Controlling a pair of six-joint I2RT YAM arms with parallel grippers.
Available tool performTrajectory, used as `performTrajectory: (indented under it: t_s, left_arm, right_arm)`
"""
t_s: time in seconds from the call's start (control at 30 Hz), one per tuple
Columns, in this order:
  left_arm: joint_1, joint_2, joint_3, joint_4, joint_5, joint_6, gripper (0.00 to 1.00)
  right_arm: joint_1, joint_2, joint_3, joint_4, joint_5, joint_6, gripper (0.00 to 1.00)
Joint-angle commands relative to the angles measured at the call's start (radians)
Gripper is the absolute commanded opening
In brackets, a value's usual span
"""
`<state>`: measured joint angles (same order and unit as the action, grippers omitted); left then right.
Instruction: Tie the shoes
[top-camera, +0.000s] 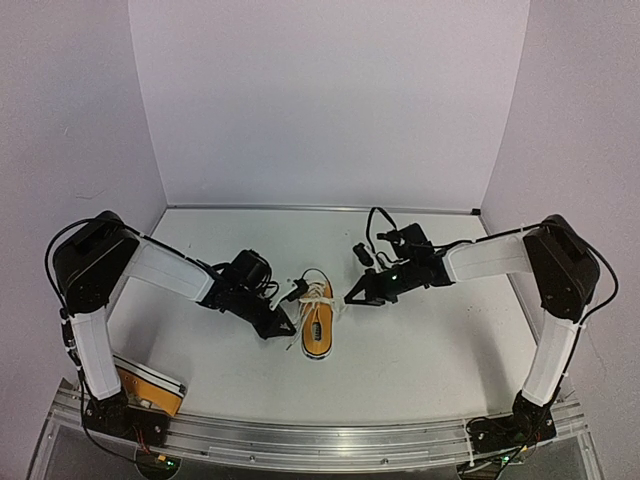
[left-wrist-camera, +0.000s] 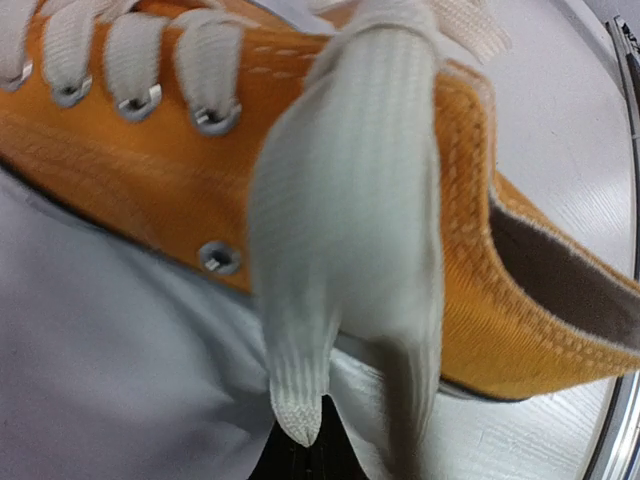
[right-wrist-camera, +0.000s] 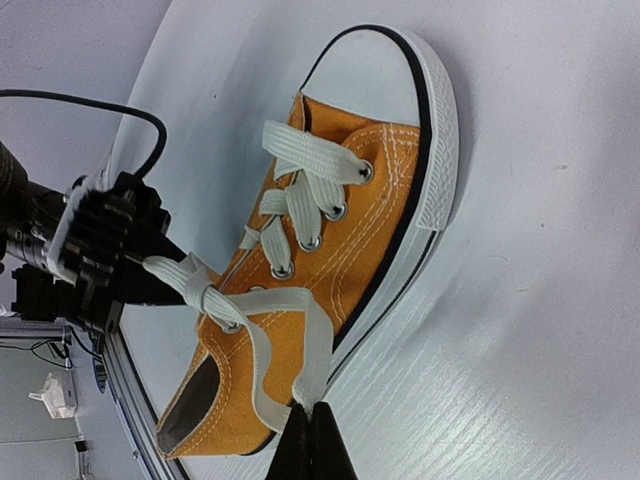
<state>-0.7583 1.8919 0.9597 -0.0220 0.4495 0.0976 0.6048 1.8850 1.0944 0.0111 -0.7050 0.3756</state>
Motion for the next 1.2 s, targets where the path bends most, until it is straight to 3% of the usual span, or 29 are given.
performTrajectory:
  t_s: [0.0,0.17,0.47,0.57,0.67,0.9,1.07,1.17]
  left_arm:
    - [0.048,-0.094,-0.053,0.017,-0.038,-0.012,0.08]
    - [0.062,-0.170,-0.090,0.053,-0.022,0.001,0.28]
    - [0.085,-0.265,-0.105,0.146,0.092,-0.048,0.47]
    - [0.085,-0.253,-0.089,0.175,0.116,-0.075,0.51]
    - [0.085,-0.227,-0.061,0.198,0.136,-0.092,0.52]
    - [0.085,-0.167,-0.006,0.224,0.133,-0.145,0.50]
    - [0.085,-0.129,0.028,0.233,0.142,-0.159,0.44]
    - [0.085,-0.117,0.045,0.228,0.147,-0.160,0.34]
  right_arm:
    - [-0.001,-0.053,-0.048,0.019,-0.023,-0.002,0.00]
    - [0.030,-0.068,-0.081,0.026,-0.060,-0.002,0.00]
    - [0.054,-0.094,-0.125,0.028,-0.053,0.000,0.00]
    - [0.054,-0.094,-0.132,0.023,-0.053,-0.006,0.10]
    - [0.050,-0.085,-0.123,0.013,-0.037,-0.017,0.22]
    - [-0.011,-0.107,-0.097,0.009,-0.015,-0.018,0.33]
    - [-0.025,-0.087,-0.049,0.007,0.001,-0.025,0.34]
    - [-0.025,-0.065,-0.029,0.011,-0.010,-0.029,0.31]
